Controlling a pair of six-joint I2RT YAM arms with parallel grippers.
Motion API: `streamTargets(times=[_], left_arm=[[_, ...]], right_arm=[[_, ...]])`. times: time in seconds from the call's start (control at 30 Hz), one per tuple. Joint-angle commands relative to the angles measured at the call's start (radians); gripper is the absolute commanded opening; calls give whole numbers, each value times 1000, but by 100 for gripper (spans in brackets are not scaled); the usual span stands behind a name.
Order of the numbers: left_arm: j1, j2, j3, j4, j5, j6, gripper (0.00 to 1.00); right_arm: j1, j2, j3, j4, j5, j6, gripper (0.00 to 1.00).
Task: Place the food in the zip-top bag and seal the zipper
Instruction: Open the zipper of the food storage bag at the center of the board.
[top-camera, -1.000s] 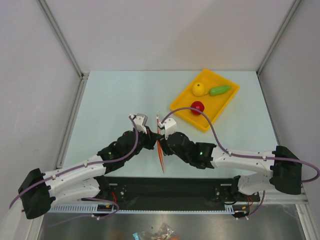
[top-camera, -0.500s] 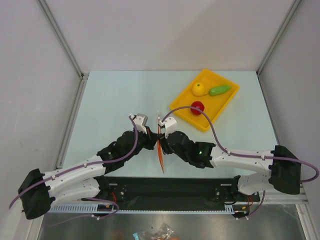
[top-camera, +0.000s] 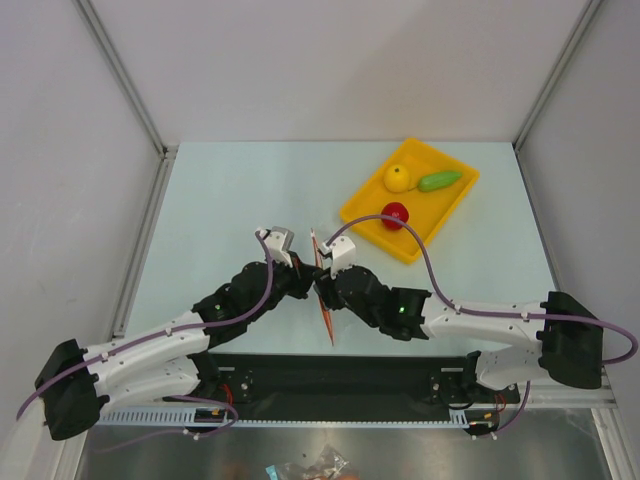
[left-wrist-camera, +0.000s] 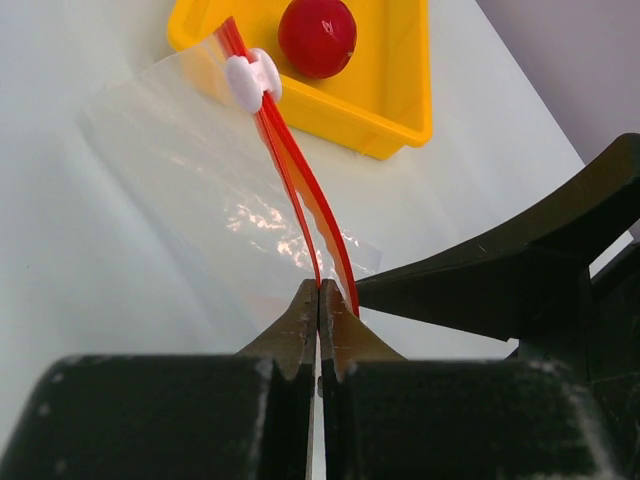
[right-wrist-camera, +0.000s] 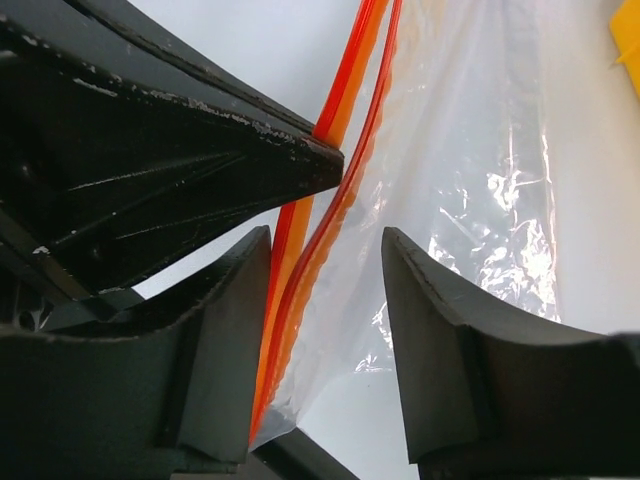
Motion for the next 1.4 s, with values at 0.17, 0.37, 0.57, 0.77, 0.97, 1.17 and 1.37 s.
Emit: streamTargets(times=[0.17,0.37,0.57,0.77,0.97,1.17,1.37], left_arm=[[-6,-12,10,47,-15,-1,0],[-6,-4,13,45,-27,8,0],[-6,-4,13,48,-34,25,0],[-6,-6,11,53,-24,31,1],[-6,10,11,62,-8,37,0],[-6,11,13,68,10,40,0],[-6,28,13,74,24,40,0]], right_arm=[[-3,-42,-27,44,46,34,49],[-17,-79,-55,34,37,38,33],[-72,-134,-112,78,-104,57,41],[-135,-154,-132,107,-202,92,42],[-205,-162,-155,138,-319,129,40],[-261,-143,-153,158,-428,158,45],[-288,-137,-155,202,-515,181,58]])
